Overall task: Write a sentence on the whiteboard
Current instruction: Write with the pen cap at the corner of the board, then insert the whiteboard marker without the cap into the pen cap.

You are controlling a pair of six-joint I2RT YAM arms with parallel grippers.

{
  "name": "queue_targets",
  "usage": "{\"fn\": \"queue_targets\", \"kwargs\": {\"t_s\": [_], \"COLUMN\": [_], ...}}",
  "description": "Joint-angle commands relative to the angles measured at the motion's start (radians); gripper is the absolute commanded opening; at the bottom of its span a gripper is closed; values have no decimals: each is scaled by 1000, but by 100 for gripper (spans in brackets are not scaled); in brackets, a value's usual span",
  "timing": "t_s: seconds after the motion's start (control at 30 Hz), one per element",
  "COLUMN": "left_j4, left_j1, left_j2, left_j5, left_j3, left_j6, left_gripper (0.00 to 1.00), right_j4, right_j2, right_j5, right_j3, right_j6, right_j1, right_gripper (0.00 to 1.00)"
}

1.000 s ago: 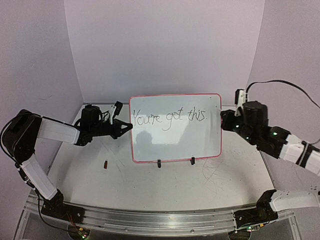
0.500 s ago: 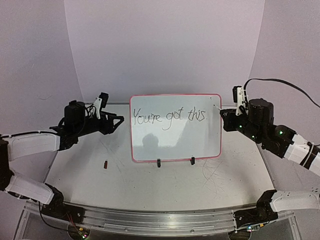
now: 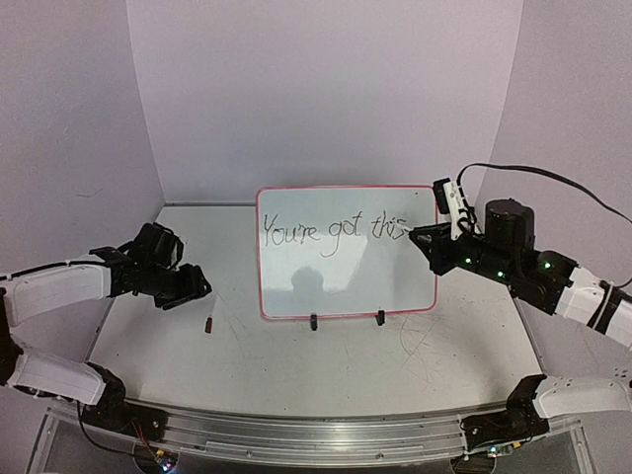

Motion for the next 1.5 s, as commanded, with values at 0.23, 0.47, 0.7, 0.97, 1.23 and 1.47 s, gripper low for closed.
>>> {"fn": "queue_targets", "kwargs": {"t_s": [0.23, 0.47, 0.7, 0.97, 1.23, 1.47], "left_j4": [-135, -135, -130, -130, -108, -14], "left_j1": [-14, -43, -60, -87, -111, -301], "left_j2": [285, 377, 441, 363, 74, -53], "left_j5": [31, 12, -17, -72, 235, 301], "left_j3": [71, 116, 114, 84, 131, 205], "left_j6": [28, 69, 91, 72, 181, 441], "left_gripper": [52, 42, 26, 6, 0, 0], "right_j4": [56, 56, 85, 88, 113, 130], "right_j2": [-74, -55, -48, -76, -56, 13], "right_j5": [-192, -217, -163, -2, -108, -526], "right_j3": [-13, -19, -21, -20, -49, -54], "right_j6": [-42, -34, -26, -54, -315, -491], "right_j1": [1, 1, 1, 1, 2, 11], "right_gripper": [0, 0, 0, 0, 0, 0]}}
